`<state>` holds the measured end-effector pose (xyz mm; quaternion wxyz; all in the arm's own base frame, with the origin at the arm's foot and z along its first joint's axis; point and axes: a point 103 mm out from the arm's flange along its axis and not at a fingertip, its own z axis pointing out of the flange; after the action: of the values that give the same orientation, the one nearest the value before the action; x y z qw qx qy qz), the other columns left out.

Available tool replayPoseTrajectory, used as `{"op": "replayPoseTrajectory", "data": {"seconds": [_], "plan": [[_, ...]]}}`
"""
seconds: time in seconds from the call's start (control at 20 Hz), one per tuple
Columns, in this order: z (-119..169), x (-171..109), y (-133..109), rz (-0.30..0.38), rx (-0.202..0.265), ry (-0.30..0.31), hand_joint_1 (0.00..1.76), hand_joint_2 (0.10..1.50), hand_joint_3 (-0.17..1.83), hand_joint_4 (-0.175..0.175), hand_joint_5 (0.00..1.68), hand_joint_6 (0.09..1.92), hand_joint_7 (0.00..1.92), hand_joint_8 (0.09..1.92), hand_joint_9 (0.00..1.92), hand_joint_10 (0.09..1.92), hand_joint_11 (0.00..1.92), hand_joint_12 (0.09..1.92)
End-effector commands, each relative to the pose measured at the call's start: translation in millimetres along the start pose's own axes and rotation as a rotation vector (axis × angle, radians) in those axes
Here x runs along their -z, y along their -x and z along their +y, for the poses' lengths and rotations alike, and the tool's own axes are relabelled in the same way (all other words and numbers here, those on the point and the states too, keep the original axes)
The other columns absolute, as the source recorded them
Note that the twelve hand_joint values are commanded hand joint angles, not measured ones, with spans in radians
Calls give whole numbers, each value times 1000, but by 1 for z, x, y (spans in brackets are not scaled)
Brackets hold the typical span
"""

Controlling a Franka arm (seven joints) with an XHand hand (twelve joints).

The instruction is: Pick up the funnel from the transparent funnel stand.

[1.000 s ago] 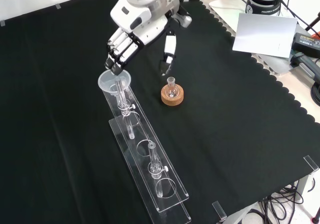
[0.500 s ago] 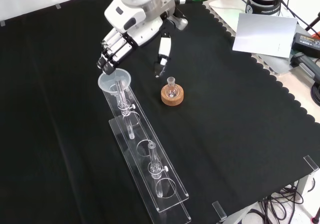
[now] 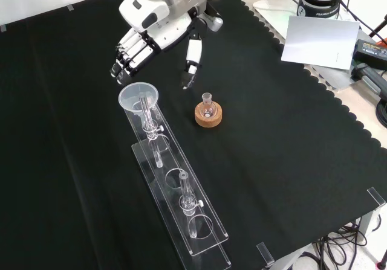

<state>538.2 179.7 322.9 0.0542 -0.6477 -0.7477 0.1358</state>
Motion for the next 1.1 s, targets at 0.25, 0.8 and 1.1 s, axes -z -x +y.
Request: {"op": "replayPoseTrajectory", "data": {"seconds": [0.25,0.8,1.1], "plan": [[22,-19,6,-31,-1,-58,530,786,179,-59,0,87,0,185,33,892,234,1507],[44,-36,15,-82,-33,-103,587,773,174,-65,0,87,0,189,25,911,240,1515],[52,-42,22,-81,-39,-119,589,773,175,-65,0,87,0,195,21,914,237,1516]]}}
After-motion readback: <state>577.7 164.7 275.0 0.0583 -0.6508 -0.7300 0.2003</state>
